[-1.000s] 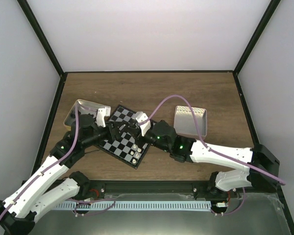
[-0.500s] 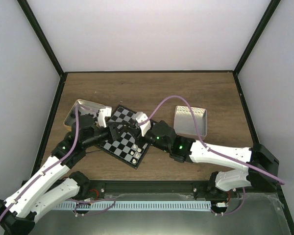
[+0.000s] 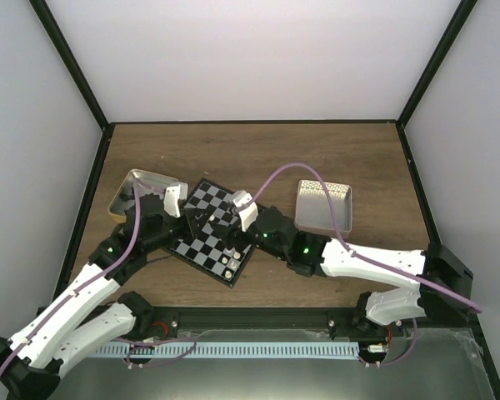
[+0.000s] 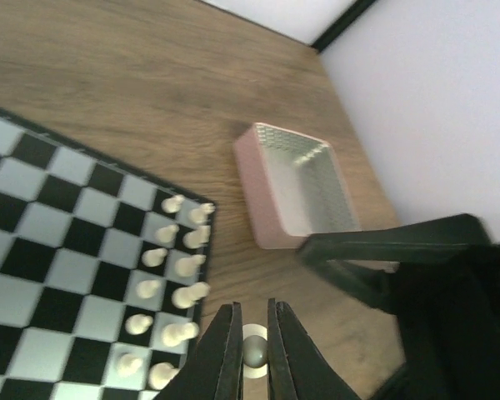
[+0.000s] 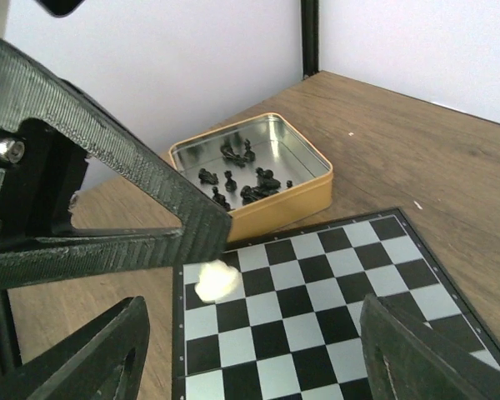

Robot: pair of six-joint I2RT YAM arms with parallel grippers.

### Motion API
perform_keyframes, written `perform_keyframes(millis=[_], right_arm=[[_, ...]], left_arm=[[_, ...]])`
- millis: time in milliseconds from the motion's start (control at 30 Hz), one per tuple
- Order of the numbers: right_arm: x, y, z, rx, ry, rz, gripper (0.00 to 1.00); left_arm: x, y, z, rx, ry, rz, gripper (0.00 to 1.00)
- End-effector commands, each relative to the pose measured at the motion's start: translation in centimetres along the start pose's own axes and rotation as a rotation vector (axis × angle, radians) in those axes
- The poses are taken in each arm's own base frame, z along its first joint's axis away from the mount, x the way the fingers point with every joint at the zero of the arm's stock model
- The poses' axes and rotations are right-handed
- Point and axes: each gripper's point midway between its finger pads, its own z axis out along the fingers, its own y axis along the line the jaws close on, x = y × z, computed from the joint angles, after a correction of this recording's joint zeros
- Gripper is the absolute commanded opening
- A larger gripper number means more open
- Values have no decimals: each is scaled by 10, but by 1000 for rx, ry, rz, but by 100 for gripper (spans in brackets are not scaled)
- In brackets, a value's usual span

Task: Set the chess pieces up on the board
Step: Place the chess piece on the chessboard.

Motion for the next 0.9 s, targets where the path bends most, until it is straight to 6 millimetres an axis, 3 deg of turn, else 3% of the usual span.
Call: perform_keyframes(millis=[0, 100, 233, 400, 667, 867], right_arm=[[6, -20, -1, 111, 8, 74, 72], [12, -47, -4, 253, 18, 150, 72], [36, -102, -11, 482, 93, 339, 72], [63, -141, -24, 554, 131, 532, 72], [92, -164, -31, 574, 182, 665, 72], [102, -164, -29, 574, 206, 665, 73]], left_arm=[[-4, 36, -6, -219, -15, 44, 4], [4, 50, -3, -279, 13, 41, 4], [24, 69, 7, -328, 65, 16, 4], [61, 87, 16, -343, 99, 0, 4], [122, 92, 21, -406, 176, 37, 4], [146, 100, 28, -394, 185, 65, 4]])
